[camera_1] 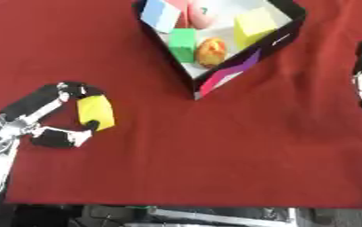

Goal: Pick up objects on the table and place them in the box.

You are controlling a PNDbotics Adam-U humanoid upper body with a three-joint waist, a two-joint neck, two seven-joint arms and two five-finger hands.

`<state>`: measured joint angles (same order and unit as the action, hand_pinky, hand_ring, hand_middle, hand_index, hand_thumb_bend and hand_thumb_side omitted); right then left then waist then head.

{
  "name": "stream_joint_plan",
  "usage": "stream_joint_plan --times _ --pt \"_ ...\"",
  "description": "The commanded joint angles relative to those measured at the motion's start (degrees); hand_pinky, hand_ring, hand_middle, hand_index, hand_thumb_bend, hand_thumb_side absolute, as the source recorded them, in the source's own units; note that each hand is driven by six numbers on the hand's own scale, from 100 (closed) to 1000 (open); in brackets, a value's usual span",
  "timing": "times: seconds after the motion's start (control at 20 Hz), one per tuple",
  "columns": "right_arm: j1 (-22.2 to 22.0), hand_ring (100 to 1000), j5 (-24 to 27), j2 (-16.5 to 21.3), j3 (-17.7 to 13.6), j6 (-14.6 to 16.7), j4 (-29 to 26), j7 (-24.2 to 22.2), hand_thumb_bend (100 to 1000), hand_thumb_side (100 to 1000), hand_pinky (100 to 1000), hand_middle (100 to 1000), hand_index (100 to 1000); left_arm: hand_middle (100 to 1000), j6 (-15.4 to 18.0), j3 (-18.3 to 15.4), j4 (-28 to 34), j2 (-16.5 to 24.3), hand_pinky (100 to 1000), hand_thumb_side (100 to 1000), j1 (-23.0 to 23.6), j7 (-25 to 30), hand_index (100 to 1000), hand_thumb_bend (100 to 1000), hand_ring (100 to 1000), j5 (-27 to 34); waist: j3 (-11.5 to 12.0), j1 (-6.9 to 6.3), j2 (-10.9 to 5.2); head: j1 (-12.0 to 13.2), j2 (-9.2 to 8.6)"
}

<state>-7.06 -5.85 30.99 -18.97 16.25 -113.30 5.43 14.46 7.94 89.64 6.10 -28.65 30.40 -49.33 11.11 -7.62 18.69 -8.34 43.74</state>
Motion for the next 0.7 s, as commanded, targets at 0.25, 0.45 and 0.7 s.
stream_joint_plan --times 0.25,0.45,0.7 --pt "0.15 692 -0.16 0.78 -0.34 0.01 -1.29 -0.04 100 470 1000 624 705 410 -0.72 0.07 0.25 0.72 720 172 -0.12 -1.59 842 100 563 -0.16 0.01 0.43 -0.93 -0.1 -0.35" --pt "0.1 692 -0.05 0.86 -0.36 0.07 -1.29 0.06 100 470 1000 623 705 399 -0.92 0.24 1.43 1.34 703 174 -0.17 -1.76 835 100 548 0.88 -0.02 0.38 -0.99 -0.24 -0.46" --pt "0.01 693 -0.07 0.82 -0.44 0.26 -1.29 0.26 100 470 1000 624 704 391 -0.91 -0.07 5.25 3.65 689 166 -0.77 -1.92 814 100 537 4.39 -0.12 0.36 -0.96 -1.18 -1.83"
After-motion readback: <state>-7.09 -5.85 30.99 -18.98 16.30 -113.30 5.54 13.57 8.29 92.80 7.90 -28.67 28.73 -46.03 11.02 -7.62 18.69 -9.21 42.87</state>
